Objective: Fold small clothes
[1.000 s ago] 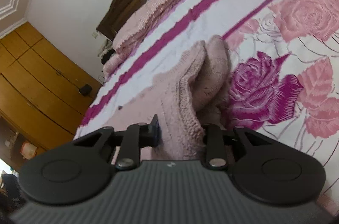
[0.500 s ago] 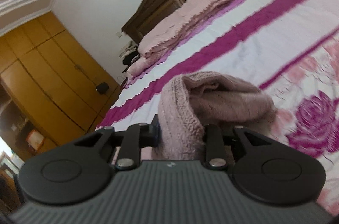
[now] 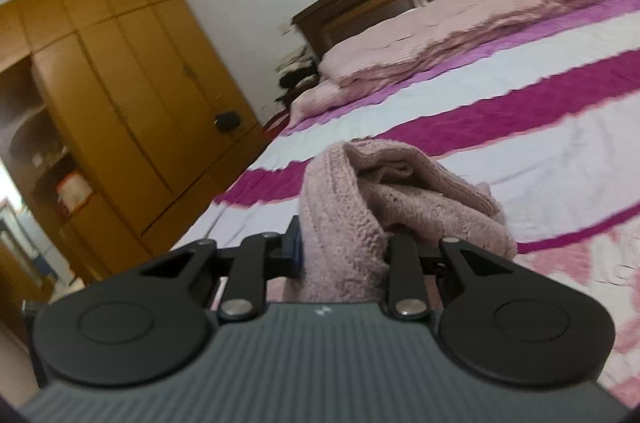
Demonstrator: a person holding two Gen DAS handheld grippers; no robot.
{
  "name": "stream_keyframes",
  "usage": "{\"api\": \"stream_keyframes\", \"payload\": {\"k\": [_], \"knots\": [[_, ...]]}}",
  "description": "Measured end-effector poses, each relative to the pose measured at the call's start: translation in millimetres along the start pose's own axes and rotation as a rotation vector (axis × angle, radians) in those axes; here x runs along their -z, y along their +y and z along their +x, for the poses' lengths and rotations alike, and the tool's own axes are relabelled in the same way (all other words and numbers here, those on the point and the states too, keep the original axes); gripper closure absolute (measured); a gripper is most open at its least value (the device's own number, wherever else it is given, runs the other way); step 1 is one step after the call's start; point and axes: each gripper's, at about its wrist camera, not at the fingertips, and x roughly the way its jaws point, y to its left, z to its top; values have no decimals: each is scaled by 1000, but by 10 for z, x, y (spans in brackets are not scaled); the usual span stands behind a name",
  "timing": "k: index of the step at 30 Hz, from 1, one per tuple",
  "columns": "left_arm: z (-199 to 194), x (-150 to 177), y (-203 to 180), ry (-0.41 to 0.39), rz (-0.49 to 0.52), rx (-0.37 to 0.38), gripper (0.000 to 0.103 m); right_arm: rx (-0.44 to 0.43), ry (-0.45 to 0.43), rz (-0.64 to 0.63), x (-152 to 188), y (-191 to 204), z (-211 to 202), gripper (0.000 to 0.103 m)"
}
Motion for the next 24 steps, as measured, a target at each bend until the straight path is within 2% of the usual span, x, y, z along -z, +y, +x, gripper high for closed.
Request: {"api": "stream_keyframes", "payload": {"k": [5, 9, 13, 16, 20, 24], "knots": [[-2, 52, 177, 0, -25, -19, 27, -44, 88, -84, 128, 345, 392, 76], [17, 108, 311, 9, -55, -27, 27, -44, 225, -163, 438, 539, 821, 76], [35, 162, 418, 16, -73, -30, 27, -24, 349, -208, 795, 569, 1161, 76], [39, 192, 503, 14, -80, -34, 27, -31, 349, -188, 867, 572, 1179, 76], [72, 193, 607, 14, -91, -44, 27, -36, 327, -151, 712, 645, 1191, 76], [87, 181, 680, 12, -110, -45, 27, -22, 325, -258, 685, 897, 1225, 76]]}}
